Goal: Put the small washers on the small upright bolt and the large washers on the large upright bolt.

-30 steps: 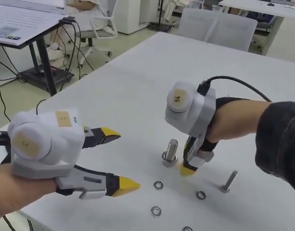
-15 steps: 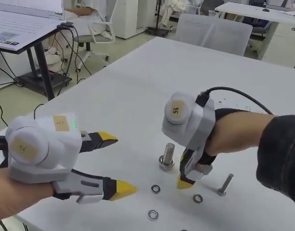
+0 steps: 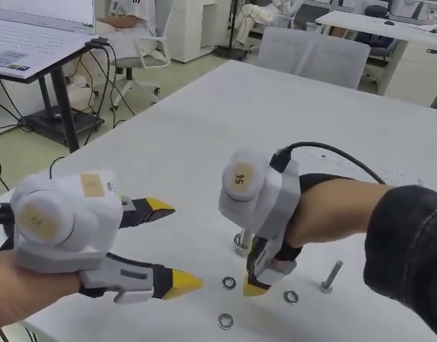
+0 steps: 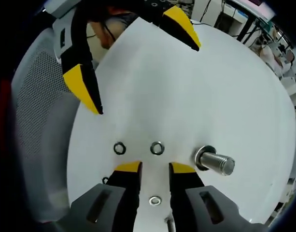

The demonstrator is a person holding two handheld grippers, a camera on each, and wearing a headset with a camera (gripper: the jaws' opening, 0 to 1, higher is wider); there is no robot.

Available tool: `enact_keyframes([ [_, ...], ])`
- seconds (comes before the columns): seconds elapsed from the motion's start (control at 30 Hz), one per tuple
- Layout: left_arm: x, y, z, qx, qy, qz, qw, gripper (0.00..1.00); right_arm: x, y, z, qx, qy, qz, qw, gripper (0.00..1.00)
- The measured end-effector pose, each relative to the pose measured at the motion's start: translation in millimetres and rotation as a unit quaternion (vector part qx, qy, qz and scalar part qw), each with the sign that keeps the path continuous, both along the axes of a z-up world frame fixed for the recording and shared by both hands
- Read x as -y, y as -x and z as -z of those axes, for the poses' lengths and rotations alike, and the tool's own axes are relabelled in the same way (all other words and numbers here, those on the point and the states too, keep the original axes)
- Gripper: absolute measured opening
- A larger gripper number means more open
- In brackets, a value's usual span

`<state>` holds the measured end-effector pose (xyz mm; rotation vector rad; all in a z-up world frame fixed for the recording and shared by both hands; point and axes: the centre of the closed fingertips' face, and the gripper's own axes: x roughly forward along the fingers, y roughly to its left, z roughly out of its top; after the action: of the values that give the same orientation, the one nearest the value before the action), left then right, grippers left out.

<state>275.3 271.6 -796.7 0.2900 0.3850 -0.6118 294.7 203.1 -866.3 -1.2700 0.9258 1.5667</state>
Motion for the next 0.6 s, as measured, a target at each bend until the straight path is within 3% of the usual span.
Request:
enact_keyframes([
  [0.6,1.0,-0.2,0.5,-0.001,0.003,0.003,1.0000,0.65,-14.9,2.7,9.0,0.006,-0.001,-0.013,0.9999,0.20],
])
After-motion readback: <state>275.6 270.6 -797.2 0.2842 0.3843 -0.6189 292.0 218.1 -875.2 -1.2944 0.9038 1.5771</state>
